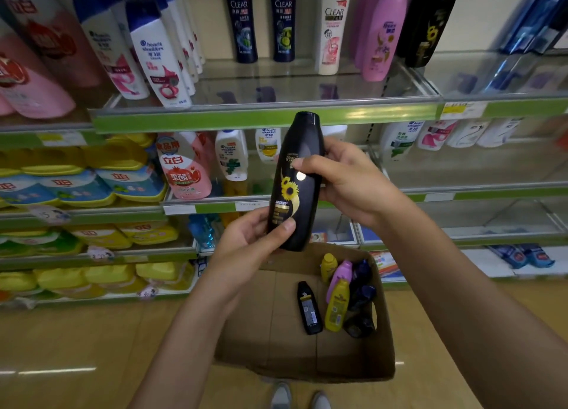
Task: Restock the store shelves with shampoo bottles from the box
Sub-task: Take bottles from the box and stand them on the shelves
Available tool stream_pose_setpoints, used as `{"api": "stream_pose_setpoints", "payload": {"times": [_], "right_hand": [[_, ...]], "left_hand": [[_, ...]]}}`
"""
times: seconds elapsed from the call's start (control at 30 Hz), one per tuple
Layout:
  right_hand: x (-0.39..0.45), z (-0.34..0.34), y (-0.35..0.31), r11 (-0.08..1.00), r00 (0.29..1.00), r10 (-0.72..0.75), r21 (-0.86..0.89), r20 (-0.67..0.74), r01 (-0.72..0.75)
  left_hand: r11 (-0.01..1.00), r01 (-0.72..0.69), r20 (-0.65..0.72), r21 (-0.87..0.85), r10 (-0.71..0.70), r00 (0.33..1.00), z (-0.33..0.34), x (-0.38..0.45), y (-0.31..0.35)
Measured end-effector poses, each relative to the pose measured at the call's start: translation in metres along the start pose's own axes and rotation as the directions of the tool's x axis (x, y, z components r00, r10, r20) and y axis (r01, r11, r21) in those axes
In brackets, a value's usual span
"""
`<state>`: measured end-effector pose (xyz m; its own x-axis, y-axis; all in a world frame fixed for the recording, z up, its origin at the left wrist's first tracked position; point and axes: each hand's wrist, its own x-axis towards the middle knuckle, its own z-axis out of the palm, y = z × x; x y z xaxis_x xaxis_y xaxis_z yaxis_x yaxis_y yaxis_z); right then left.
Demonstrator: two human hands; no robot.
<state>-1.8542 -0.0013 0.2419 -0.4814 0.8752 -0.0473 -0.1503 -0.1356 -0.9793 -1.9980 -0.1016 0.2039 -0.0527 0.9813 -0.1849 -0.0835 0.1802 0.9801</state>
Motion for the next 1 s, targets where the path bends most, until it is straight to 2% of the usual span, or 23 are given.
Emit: {"api": "stream_pose_setpoints", "payload": {"times": [0.13,0.3,0.43,0.77,1.0], "right_hand": [[0.0,0.002,-0.002,1.0,1.0,0.003,-0.001,0.007,-0.003],[-0.001,0.001,-0.015,0.998,0.996,-0.049,-0.052,-0.074,0.045],[-0.003,0.001,-0.021,0.995,0.984,-0.089,-0.064,-0.152,0.08],[-0.023,-0.006,-0.039,0.981,0.953,-0.178,-0.114,-0.246,0.154],[-0.05,-0.037,-0.046,0.965,0.929,-0.226,-0.198,-0.292,0.173]], "left_hand": [[0.997,-0.067,-0.066,0.039,0.069,0.995,0.006,-0.002,0.001],[0.977,-0.137,-0.138,0.163,0.16,0.977,0.016,-0.002,0.0],[0.959,-0.165,-0.027,0.232,0.176,0.984,0.017,-0.002,0.009],[0.964,-0.218,0.117,0.149,0.202,0.972,0.027,0.007,0.025],[0.966,-0.237,0.216,0.102,0.21,0.953,0.042,0.023,0.03]]}}
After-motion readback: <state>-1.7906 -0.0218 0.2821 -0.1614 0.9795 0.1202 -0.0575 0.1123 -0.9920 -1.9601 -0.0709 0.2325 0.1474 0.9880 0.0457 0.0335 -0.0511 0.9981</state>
